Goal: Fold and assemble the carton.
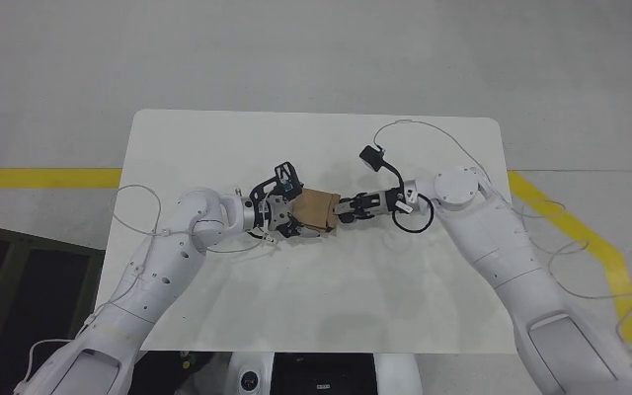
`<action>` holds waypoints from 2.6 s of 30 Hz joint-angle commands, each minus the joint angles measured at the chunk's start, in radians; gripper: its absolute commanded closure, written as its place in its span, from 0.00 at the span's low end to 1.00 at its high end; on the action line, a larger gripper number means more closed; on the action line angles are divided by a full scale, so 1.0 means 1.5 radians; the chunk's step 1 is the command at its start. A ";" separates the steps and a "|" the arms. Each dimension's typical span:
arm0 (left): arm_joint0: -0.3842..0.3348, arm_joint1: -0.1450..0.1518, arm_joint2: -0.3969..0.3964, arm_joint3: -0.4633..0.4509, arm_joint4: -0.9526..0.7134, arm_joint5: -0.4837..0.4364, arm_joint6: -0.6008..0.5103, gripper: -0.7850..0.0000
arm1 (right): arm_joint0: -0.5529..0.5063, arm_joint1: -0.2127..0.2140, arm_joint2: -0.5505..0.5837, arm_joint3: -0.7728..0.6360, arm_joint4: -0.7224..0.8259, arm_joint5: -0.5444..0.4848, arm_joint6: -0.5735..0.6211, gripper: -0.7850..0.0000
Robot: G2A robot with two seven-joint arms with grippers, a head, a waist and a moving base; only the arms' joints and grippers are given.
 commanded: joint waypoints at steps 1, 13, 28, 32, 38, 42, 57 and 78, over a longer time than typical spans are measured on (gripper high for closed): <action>0.001 0.000 0.000 -0.001 0.000 0.000 -0.001 0.00 | -0.001 0.000 -0.001 -0.006 -0.002 0.003 0.000 0.84; 0.005 0.001 0.000 -0.008 0.001 0.000 -0.003 0.00 | 0.017 -0.013 -0.029 -0.013 -0.007 0.010 0.003 0.82; 0.006 0.003 0.000 -0.011 -0.003 -0.001 -0.013 0.00 | -0.030 0.014 0.038 -0.069 -0.010 0.009 0.000 0.79; 0.006 0.003 -0.001 -0.011 -0.005 -0.001 -0.013 0.00 | -0.046 0.021 0.051 -0.089 -0.020 0.021 -0.001 0.98; 0.004 0.003 -0.001 -0.013 -0.006 0.001 -0.014 0.00 | -0.057 0.022 0.043 -0.100 -0.027 0.038 0.009 1.00; 0.004 0.003 0.000 -0.014 -0.006 0.002 -0.015 0.00 | -0.046 0.017 0.026 -0.092 -0.031 0.044 0.010 1.00; 0.001 0.002 0.006 -0.012 -0.007 0.004 -0.014 0.00 | -0.005 -0.003 -0.013 -0.048 -0.013 0.025 0.014 1.00; 0.062 0.054 -0.142 -0.118 -0.257 -0.054 -0.141 0.00 | -0.083 0.048 0.138 -0.119 -0.013 -0.161 -0.030 0.00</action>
